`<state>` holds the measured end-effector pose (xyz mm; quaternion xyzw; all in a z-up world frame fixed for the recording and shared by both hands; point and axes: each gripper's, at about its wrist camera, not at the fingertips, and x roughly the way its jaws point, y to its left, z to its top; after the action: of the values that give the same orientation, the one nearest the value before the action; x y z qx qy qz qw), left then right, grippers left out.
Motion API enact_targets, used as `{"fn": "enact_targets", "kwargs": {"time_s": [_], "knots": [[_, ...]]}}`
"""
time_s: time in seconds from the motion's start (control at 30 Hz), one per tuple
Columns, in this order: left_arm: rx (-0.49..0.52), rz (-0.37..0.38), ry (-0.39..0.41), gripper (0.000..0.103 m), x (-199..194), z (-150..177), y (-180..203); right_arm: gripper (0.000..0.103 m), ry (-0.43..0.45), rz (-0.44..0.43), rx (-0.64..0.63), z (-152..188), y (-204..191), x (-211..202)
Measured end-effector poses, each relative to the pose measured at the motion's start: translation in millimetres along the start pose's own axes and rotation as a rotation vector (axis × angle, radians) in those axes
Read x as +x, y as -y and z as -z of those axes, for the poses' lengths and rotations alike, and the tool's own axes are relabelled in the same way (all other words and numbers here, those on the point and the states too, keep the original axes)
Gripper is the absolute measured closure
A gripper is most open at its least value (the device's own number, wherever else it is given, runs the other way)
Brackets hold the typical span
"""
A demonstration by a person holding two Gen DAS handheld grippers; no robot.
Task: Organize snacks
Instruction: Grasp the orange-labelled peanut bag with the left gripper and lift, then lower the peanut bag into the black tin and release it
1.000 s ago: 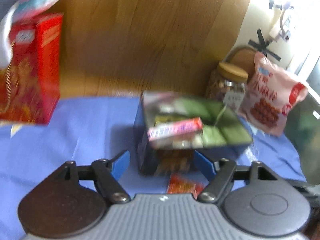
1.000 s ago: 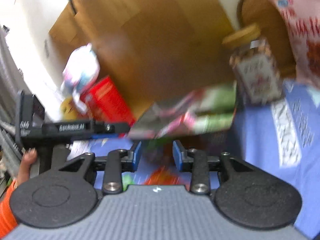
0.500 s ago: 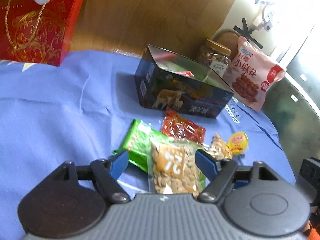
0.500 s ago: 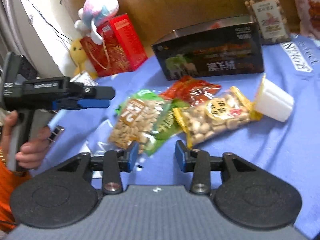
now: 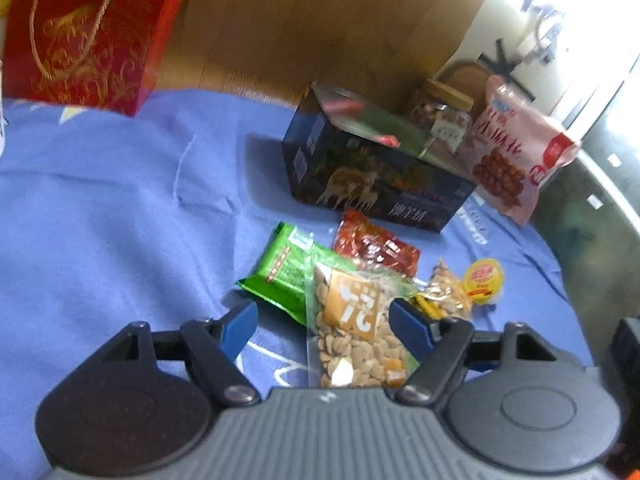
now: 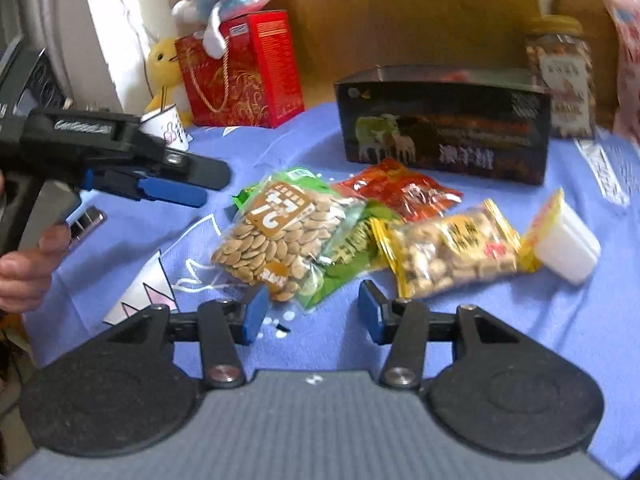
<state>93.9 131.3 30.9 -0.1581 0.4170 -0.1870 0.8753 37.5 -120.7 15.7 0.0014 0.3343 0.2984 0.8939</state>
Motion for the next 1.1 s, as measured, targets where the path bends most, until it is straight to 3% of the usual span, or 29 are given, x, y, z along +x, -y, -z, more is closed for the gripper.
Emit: {"fn": "enact_targets", "kwargs": {"time_s": [0.07,0.1,0.13,0.2,0.27,0.47,0.6,0.8,0.97,1.1], "knots": [[-0.014,0.040,-0.056,0.044,15.2,5.7,0.8,0.049,-0.002,0.013,-0.029,-2.9,-4.3,4.9],[0.016,0.041,-0.038,0.046,17.0,11.1,6.5,0.049,-0.004,0.013,-0.034,-3.9,-5.9,7.7],[0.080,0.007,-0.040,0.061,17.3,16.6,17.7,0.049,-0.002,0.014,-0.040,-4.6,-8.0,9.7],[0.107,-0.017,-0.036,0.062,12.2,23.4,26.1,0.059,-0.001,-0.016,-0.044,-4.4,-12.7,12.3],[0.071,0.000,-0.039,0.068,4.5,25.9,22.2,0.059,0.010,-0.016,-0.055,-1.5,-21.1,12.2],[0.045,0.030,0.016,0.068,-24.3,23.2,19.7,0.065,0.065,-0.058,-0.065,0.1,-29.4,4.7],[0.078,0.052,0.089,0.068,-29.6,-9.4,35.3,0.065,0.141,-0.044,-0.063,-15.5,-27.8,-1.6],[0.147,0.078,0.189,0.068,-10.9,-85.9,63.9,0.065,0.257,0.029,-0.062,-68.0,-5.8,0.4],[0.139,0.116,0.189,0.068,37.4,-139.2,80.5,0.065,0.311,0.119,-0.050,-107.4,33.6,12.7],[0.126,0.134,0.155,0.067,86.4,-155.1,90.3,0.065,0.308,0.204,-0.038,-118.2,65.7,23.9]]}}
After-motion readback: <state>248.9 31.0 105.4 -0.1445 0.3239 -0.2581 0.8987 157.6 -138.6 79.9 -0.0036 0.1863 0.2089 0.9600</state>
